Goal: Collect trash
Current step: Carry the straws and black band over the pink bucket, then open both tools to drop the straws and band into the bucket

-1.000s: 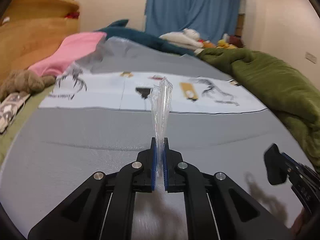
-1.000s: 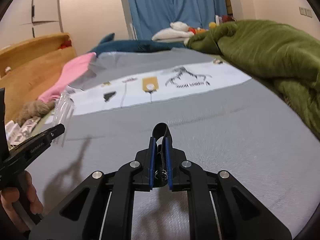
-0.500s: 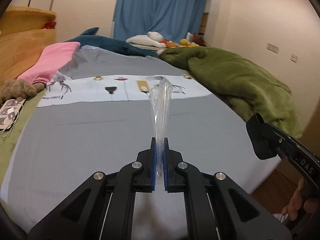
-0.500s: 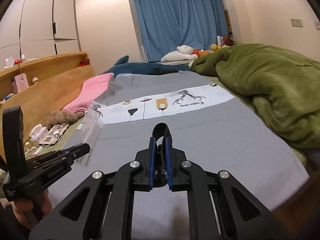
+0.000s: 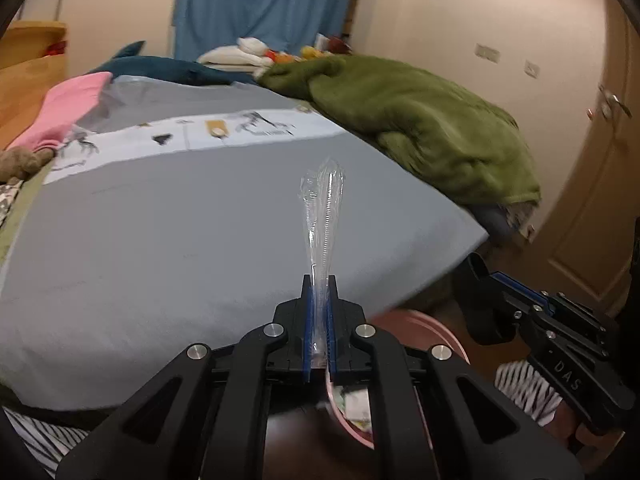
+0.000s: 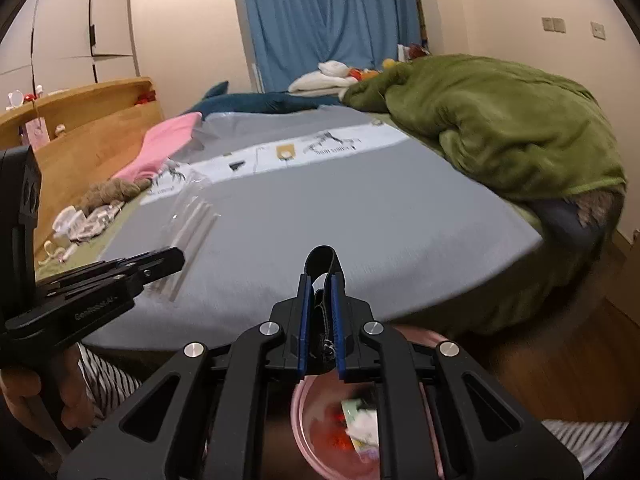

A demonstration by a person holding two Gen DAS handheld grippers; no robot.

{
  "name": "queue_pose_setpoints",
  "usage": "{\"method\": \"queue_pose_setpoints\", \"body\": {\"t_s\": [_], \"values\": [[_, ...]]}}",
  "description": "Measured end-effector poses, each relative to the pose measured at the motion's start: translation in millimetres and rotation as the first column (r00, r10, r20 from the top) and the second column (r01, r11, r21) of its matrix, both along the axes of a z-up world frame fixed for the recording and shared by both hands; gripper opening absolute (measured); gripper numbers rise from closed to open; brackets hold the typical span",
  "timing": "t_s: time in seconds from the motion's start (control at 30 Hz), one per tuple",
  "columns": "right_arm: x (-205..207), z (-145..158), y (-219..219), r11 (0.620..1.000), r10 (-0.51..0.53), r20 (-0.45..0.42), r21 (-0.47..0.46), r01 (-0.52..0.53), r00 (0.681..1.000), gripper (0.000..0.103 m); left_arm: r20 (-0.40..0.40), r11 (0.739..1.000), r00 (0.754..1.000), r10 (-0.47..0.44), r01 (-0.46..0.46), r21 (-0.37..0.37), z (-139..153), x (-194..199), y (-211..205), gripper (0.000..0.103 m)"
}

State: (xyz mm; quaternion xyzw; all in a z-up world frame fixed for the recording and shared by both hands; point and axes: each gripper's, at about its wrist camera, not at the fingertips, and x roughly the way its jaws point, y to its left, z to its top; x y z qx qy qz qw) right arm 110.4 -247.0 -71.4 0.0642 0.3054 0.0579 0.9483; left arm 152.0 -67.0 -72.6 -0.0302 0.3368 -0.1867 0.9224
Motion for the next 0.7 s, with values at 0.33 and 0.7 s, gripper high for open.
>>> {"method": "queue_pose_setpoints", "body": {"t_s": [0.33, 0.7], "values": [[-30, -29, -38, 0.996, -0.086, -0.052, 0.004, 0.086, 0.995, 0.013, -0.089, 0.989, 0.986, -0.142, 0.144, 0.027, -42, -23, -60, 0.005], [-27, -55, -67, 0.988, -0.144, -0.120, 0.030, 0.149, 0.982, 0.014, -0.159, 0.972, 0.965, -0.210, 0.223, 0.072, -73, -18, -96, 0.005]]}}
